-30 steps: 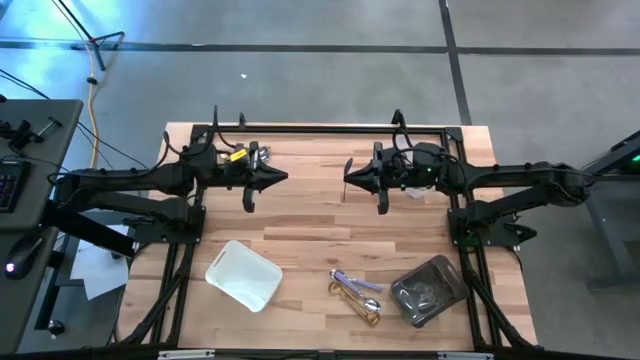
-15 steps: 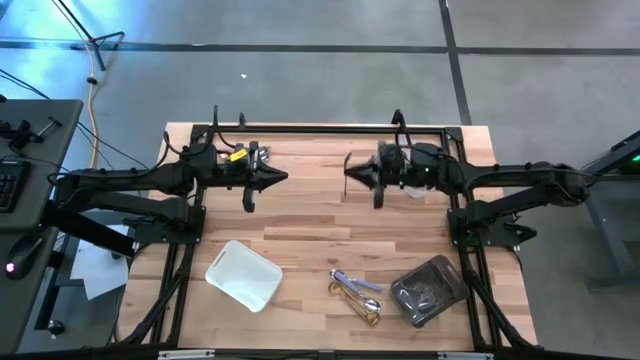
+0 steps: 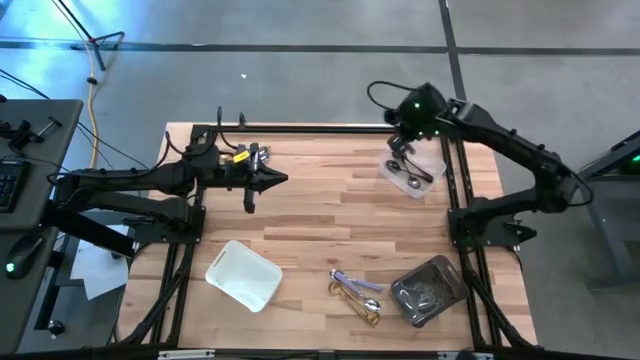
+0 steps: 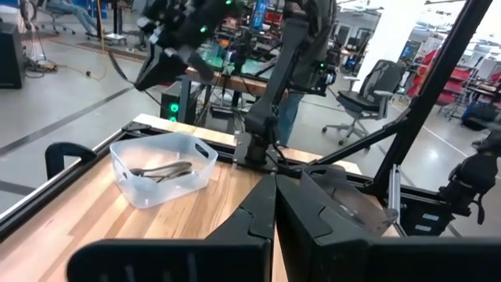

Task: Sort silverware by color (type)
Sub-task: Put the black spoon into the transparent bin, then put the violet spoon into the black bin

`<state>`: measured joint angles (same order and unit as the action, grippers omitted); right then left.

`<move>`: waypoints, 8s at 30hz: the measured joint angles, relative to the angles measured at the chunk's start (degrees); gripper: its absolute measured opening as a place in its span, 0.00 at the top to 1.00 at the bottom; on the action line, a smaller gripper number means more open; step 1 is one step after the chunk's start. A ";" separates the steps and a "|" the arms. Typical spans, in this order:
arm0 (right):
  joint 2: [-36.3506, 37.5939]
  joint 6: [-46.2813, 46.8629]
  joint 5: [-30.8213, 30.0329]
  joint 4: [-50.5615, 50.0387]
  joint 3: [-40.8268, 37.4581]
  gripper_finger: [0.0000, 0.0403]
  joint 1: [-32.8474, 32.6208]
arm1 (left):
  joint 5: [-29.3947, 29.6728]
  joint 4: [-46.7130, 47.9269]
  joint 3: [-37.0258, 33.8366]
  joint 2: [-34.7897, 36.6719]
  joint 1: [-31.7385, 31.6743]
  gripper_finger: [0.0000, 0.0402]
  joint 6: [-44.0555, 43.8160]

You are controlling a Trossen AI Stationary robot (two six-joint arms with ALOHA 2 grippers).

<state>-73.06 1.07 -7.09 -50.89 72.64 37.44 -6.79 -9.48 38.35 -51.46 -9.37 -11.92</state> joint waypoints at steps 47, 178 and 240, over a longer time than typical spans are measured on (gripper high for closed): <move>-20.22 0.40 4.35 5.59 -19.04 0.95 9.21 | 2.93 0.66 0.00 0.00 0.00 1.00 -1.46; 19.27 13.88 19.10 62.60 -36.13 1.00 -27.05 | 2.95 0.59 0.00 -0.02 0.02 1.00 -1.40; 4.42 5.49 21.51 69.41 -26.95 1.00 -27.02 | -0.27 -5.27 -0.07 -0.02 0.02 1.00 0.57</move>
<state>-68.64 6.55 14.41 18.52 45.69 10.41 -7.06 -14.75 38.28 -51.48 -9.34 -11.35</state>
